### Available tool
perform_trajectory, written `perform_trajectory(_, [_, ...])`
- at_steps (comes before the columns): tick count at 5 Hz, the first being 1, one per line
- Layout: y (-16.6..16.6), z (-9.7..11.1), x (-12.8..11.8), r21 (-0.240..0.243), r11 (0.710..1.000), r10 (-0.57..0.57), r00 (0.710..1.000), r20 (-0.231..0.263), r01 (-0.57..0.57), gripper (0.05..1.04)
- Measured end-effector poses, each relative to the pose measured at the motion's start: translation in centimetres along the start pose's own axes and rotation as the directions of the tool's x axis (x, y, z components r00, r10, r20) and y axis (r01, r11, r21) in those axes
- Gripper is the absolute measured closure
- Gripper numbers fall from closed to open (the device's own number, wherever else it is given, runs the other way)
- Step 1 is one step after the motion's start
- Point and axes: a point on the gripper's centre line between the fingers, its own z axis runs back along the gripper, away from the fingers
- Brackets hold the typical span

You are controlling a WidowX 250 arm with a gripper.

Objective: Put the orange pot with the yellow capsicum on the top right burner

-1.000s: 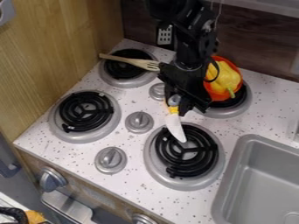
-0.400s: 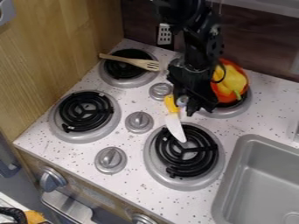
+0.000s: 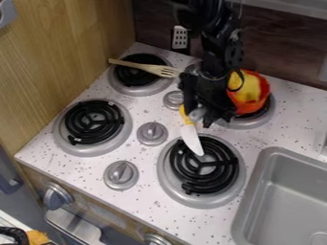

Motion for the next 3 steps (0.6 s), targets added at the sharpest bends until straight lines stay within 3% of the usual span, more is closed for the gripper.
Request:
perform_trajectory(1, [-0.5, -0.1, -0.3, -0.025, 0.999, 0.037, 0.999, -0.011, -0.038, 0.097])
perform_trajectory(2, [0.0, 0.1, -1.0, 0.011, 0.999, 0.035, 0.998, -0.052, -0.034, 0.083])
perform_trajectory(3, [1.0, 1.7, -1.1, 0.052, 0.997, 0.066, 0.996, -0.064, -0.062, 0.083])
